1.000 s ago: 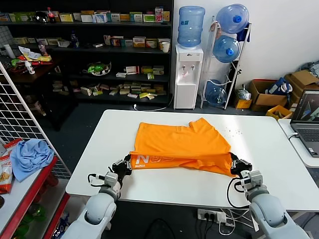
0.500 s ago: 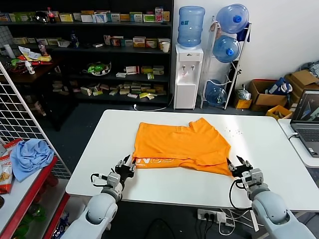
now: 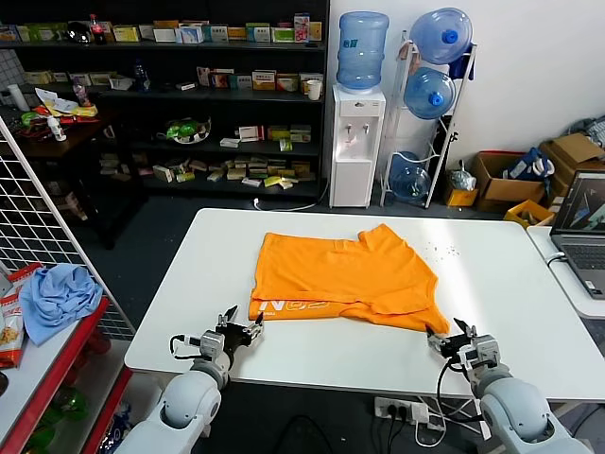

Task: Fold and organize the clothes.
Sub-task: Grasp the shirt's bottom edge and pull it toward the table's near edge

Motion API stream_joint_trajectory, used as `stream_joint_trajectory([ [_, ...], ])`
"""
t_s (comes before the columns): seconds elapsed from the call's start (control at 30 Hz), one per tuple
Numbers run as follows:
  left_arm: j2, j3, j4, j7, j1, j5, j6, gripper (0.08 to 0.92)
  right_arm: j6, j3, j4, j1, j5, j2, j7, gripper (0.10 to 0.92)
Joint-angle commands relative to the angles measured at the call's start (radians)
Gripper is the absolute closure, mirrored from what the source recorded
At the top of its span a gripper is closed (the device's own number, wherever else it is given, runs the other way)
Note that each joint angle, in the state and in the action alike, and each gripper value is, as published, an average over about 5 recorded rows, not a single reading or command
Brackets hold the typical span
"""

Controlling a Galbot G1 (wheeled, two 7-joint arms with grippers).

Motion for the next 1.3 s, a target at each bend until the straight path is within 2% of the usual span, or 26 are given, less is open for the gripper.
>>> stream_joint_trajectory([
  [0.03,0.006,0.003,0.013,0.000,0.002,-0.027,0.017,0.406,-0.025,0.001,0.010,-0.016,0.010,-0.004,0.011,0.496],
  [0.47,0.033,0.004,-0.039,-0.001,0.037,-0.031,0.015,0.787,-0.041,0.001,0.052,-0.049,0.025,-0.016,0.030,0.865],
  [0.6,0.039,0.000,-0.058,-0.001,0.052,-0.032,0.009,0.881,-0.040,0.006,0.067,-0.064,0.028,-0.015,0.039,0.901],
  [0.97,0.102,-0.010,-0.202,-0.018,0.154,-0.045,0.036,0.898,-0.099,0.050,0.274,-0.237,0.042,-0.045,0.098,0.901],
  [1.3,0.143,-0.028,-0.288,-0.016,0.248,-0.039,0.080,0.898,-0.133,0.072,0.346,-0.337,0.029,-0.042,0.116,0.901],
])
